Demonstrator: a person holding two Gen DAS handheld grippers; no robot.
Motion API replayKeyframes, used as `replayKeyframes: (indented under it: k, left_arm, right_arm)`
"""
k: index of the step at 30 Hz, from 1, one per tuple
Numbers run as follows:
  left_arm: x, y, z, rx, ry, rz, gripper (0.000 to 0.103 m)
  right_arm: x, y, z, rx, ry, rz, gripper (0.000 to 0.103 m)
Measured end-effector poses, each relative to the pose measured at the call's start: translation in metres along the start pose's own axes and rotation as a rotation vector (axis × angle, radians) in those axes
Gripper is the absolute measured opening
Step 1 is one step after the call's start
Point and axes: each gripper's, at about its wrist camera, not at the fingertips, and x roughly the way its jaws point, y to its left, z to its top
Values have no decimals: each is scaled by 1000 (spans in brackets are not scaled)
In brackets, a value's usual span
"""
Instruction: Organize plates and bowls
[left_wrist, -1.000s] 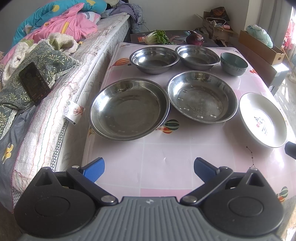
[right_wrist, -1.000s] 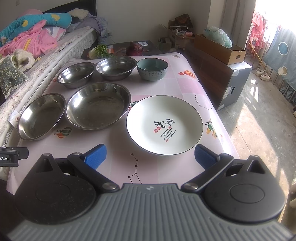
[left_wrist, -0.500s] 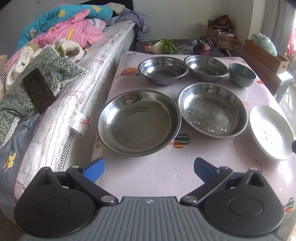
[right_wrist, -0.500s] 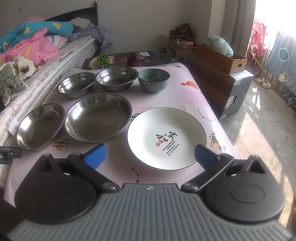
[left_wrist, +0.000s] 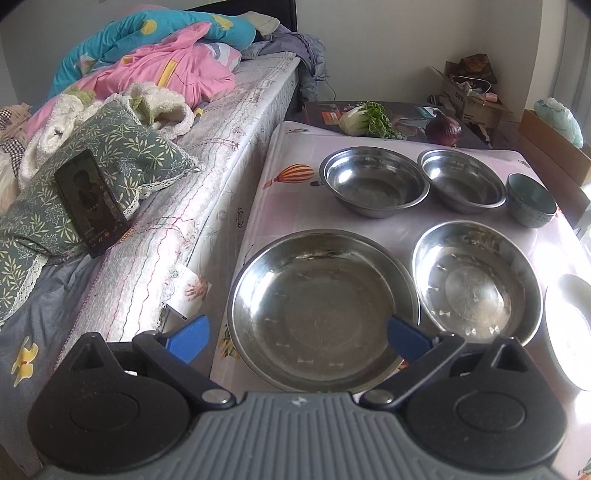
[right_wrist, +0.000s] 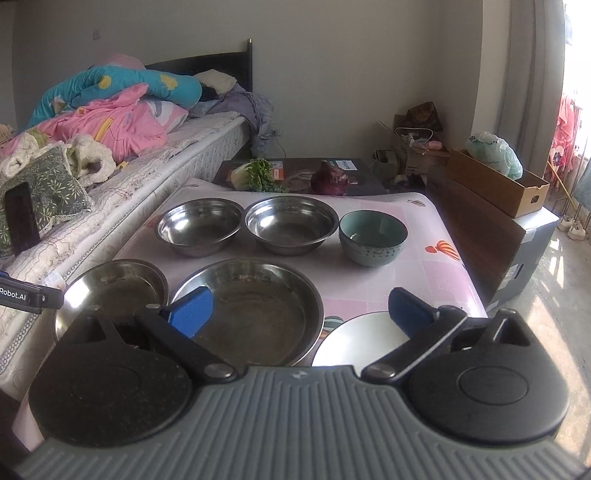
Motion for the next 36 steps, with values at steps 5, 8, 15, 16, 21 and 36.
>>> replayKeyframes:
  k: [5, 8, 15, 16, 21, 36]
  left_arm:
    - [16, 9, 26, -3, -36, -23, 103]
    - [29, 14, 43, -7, -66, -36, 103]
    - [71, 27, 83, -80, -147, -124, 103]
    - [79, 27, 90, -84, -140, -124, 103]
    - [119, 23, 122, -60, -118, -127, 99]
    - [239, -11, 165, 0, 116, -108, 56]
  right_arm:
    - [30, 0, 27, 71, -14, 114, 102]
    - [56, -1, 44, 135, 3, 175, 102]
    - [145, 12, 71, 235, 108, 276, 91]
    - [160, 14, 72, 254, 130, 282, 89]
    - [228, 23, 70, 337, 239, 293, 62]
    - [314, 46, 59, 423, 367, 257, 29]
